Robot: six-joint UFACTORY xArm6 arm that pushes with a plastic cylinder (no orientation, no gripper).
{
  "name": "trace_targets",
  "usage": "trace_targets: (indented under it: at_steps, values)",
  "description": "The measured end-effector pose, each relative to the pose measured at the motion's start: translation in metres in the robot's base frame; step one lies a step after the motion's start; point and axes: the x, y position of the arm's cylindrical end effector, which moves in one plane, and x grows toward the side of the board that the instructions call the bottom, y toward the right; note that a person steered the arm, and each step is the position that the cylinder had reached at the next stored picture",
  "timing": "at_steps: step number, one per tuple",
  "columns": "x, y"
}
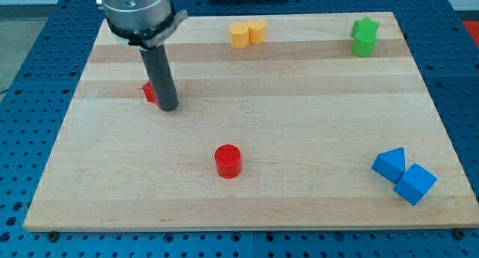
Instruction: Slide red star towards top left
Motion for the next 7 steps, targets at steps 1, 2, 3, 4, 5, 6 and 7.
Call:
trace_targets:
  at_steps: [1, 2, 3, 4, 5, 6, 7]
  values:
    - [-0.033, -0.013]
    - [-0.067, -0.025]
    - [-0.098, -0.036]
    - [-0.098, -0.028]
    - [-0.069, -0.002]
    - [-0.060, -0.004]
    - [-0.029, -0.055]
